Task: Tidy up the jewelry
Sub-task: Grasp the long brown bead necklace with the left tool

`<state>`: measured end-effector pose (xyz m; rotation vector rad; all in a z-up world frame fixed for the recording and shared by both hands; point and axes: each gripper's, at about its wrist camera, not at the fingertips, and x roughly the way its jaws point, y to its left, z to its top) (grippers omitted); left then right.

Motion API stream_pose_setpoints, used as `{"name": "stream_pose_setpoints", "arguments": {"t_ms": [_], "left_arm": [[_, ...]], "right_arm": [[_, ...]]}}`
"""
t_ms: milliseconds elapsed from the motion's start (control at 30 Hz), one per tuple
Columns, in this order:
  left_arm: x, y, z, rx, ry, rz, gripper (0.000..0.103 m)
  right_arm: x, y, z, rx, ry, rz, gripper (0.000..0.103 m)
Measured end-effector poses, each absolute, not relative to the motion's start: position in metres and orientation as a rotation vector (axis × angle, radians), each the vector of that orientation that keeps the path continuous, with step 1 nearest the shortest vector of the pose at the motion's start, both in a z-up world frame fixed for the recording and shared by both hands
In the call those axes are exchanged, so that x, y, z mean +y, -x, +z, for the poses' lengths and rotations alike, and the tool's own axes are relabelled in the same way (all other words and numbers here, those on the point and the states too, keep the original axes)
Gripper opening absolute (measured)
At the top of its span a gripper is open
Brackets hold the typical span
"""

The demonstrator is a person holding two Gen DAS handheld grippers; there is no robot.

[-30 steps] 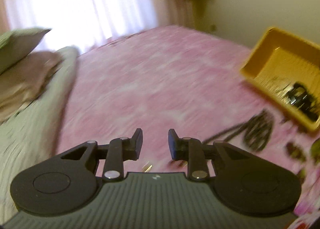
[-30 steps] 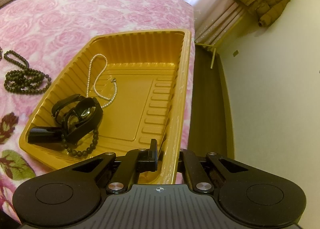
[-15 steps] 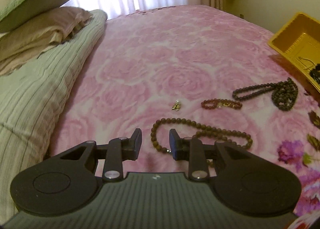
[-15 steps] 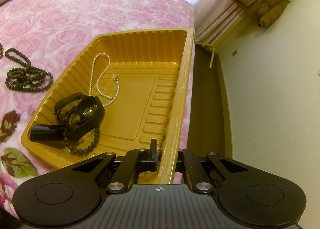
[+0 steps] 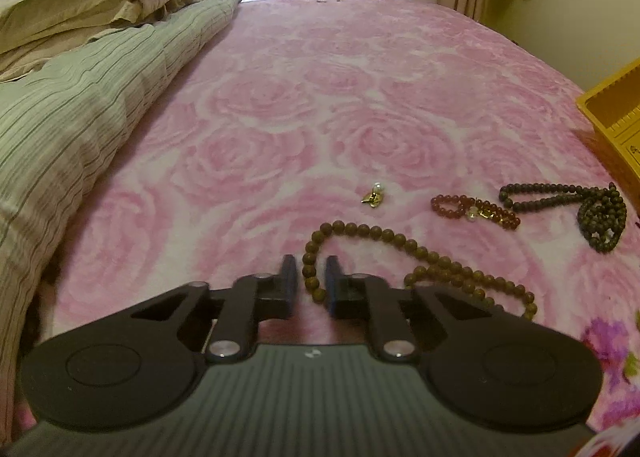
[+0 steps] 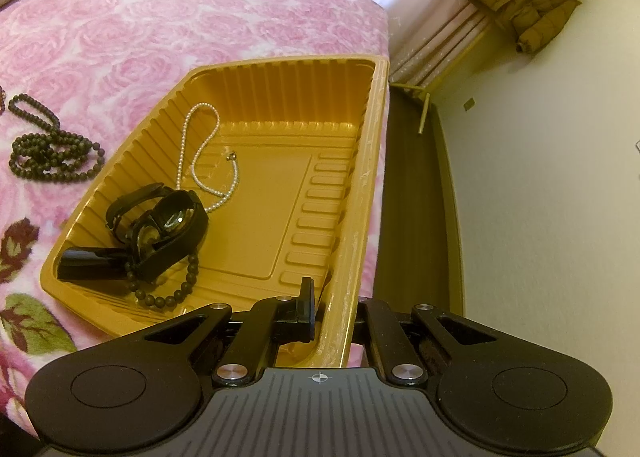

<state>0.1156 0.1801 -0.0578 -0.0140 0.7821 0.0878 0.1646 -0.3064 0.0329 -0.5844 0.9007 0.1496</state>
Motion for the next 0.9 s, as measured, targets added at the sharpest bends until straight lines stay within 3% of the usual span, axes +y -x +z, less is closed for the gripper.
{"name": "stream_pose_setpoints", "arguments": {"t_ms": [900], "left_arm": [[0.164,-0.096,0.059,0.597,-0.069,0.003,0.006]], "right_arm": [[-0.301,-0.164,0.038,0.892,0.591,0.157,0.006]]}}
